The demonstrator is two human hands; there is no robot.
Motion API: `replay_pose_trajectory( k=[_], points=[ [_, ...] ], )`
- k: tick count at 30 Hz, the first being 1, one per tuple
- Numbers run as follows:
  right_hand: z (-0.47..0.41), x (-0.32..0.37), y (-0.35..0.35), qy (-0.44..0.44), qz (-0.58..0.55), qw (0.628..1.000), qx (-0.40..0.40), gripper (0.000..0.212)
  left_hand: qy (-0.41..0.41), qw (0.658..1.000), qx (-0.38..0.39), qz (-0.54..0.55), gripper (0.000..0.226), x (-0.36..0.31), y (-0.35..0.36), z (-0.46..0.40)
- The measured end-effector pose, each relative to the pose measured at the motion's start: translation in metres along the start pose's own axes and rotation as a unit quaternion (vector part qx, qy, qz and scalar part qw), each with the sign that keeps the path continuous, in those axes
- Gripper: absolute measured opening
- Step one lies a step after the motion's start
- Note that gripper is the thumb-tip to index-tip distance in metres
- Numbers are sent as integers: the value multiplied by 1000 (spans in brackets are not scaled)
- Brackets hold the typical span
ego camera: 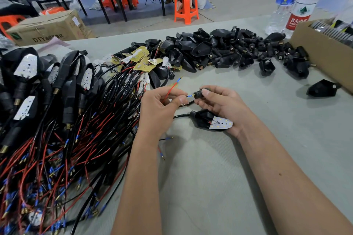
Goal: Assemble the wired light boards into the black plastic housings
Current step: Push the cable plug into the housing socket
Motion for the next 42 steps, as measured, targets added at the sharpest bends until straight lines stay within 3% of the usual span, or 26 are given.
replay_pose_trajectory(
  k=[7,14,20,25,28,34,37,42],
  points=[
    [2,1,0,-13,35,999,6,15,-1,999,16,-46,18,2,4,-1],
    [3,0,5,-49,64,997,21,19,32,991,-53,-120,9,-9,14,3],
    [2,-1,5,-61,98,992,47,23,44,996,-51,-62,34,-12,11,1],
    [1,-4,7,-58,156,984,67,19,52,989,-112,-78,26,-13,17,1],
    [-1,-5,5,-62,130,989,43,15,27,991,-108,-78,8,-11,14,2],
    [-2,0,-1,-69,-4,997,-35,9,-30,997,-54,-38,14,0,-5,0],
    [-2,0,-1,-69,-5,997,-40,9,-22,996,-66,-48,30,3,-8,2],
    [-1,1,1,-68,14,997,-37,8,-16,998,-47,-45,11,2,-7,2]
  ],
)
Point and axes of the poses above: each hand's wrist, its own z-axis away from the middle knuckle, its own y-axis out of the palm, x = y × z, the point moved 2 cm from there along -z, towards the middle knuckle, and after that the axes turned 11 degrees about -z, right-handed, at the moved point
